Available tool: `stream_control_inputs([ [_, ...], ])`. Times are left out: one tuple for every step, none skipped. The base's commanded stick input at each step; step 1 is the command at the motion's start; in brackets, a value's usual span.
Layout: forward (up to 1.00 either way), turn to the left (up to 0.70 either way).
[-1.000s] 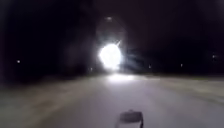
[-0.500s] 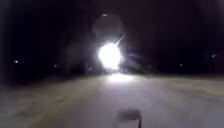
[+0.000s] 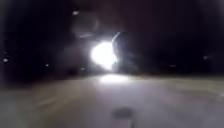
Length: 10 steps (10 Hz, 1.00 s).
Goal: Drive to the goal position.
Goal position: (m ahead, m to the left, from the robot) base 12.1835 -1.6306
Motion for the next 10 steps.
stream_control_inputs([
  [1.0,0.0],
  [1.0,0.0],
  [1.0,0.0],
  [1.0,0.0],
  [1.0,0.0],
  [1.0,0.0],
  [1.0,0.0],
  [1.0,0.0],
  [1.0,0.0],
  [1.0,0.0],
])
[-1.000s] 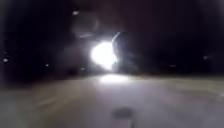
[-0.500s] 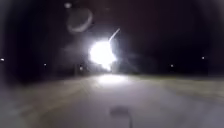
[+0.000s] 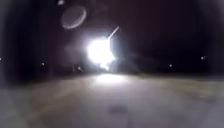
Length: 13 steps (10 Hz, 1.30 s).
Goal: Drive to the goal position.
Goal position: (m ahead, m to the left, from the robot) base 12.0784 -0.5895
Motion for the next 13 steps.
stream_control_inputs([
  [1.0,0.0],
  [1.0,0.0],
  [1.0,0.0],
  [1.0,0.0],
  [1.0,0.0],
  [1.0,0.0],
  [1.0,0.0],
  [1.0,0.0],
  [1.0,0.0],
  [1.0,0.0],
  [1.0,0.0],
  [1.0,0.0],
  [1.0,0.0],
])
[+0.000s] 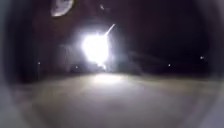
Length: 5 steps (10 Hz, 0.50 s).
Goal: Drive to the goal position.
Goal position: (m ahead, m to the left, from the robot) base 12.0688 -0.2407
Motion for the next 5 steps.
stream_control_inputs([
  [1.0,0.0],
  [1.0,0.0],
  [1.0,0.0],
  [1.0,0.09],
  [1.0,0.34],
])
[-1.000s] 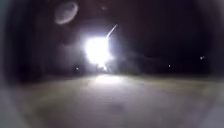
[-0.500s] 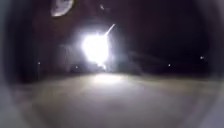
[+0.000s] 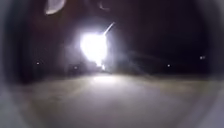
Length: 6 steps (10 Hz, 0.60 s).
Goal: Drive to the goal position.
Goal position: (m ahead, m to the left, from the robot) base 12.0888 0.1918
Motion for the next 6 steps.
stream_control_inputs([
  [1.0,0.16],
  [1.0,0.0],
  [1.0,0.0],
  [1.0,0.0],
  [1.0,0.0],
  [1.0,0.0],
])
